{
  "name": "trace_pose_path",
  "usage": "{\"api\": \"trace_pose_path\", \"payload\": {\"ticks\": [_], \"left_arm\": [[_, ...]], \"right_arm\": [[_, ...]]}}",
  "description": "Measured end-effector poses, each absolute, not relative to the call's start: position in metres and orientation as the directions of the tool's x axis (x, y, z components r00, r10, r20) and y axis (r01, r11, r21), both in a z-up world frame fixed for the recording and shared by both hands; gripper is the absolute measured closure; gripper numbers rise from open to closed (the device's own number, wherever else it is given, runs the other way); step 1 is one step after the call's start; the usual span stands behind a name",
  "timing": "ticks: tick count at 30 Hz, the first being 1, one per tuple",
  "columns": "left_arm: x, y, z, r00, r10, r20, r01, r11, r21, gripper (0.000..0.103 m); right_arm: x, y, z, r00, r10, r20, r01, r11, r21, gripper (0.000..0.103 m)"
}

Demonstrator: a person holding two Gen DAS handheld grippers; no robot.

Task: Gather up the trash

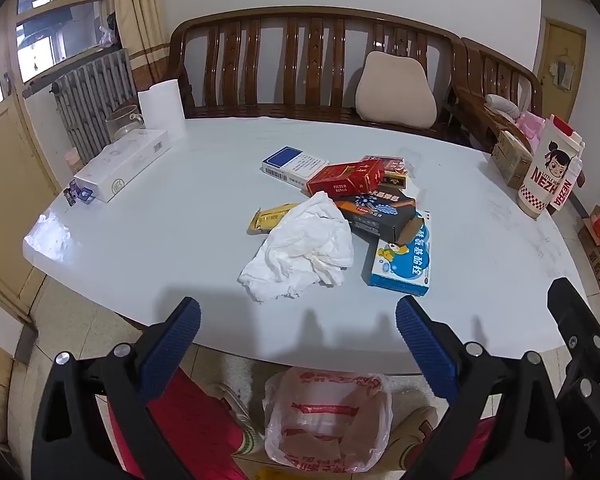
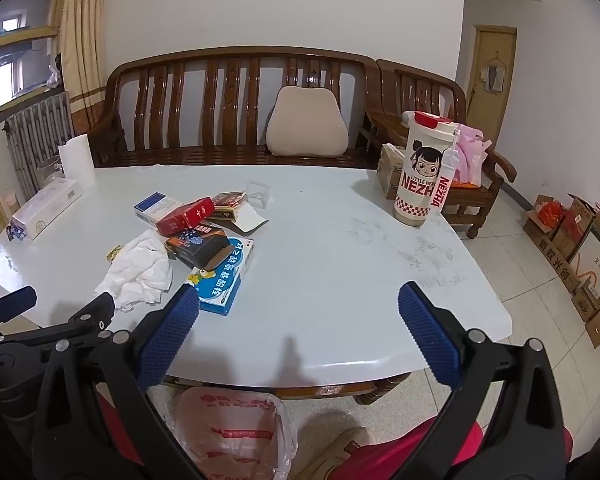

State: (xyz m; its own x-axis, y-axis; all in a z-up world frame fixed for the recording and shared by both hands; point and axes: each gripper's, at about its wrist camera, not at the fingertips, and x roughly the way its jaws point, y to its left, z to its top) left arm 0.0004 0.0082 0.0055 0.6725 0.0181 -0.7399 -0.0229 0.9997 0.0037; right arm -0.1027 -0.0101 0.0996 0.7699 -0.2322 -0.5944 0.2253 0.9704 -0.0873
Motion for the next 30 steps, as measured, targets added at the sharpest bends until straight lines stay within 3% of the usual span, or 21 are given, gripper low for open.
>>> {"api": "trace_pose_path", "payload": {"ticks": [30], "left_arm": [[0.0011, 0.0117, 0.0037, 0.667, 0.035, -0.744, -0.040, 0.999, 0.012, 0.007]], "right_arm": [[-0.0995, -0.0126, 0.0964, 0.770, -0.219, -0.600, 0.214, 0.973, -0.081, 0.005]]}}
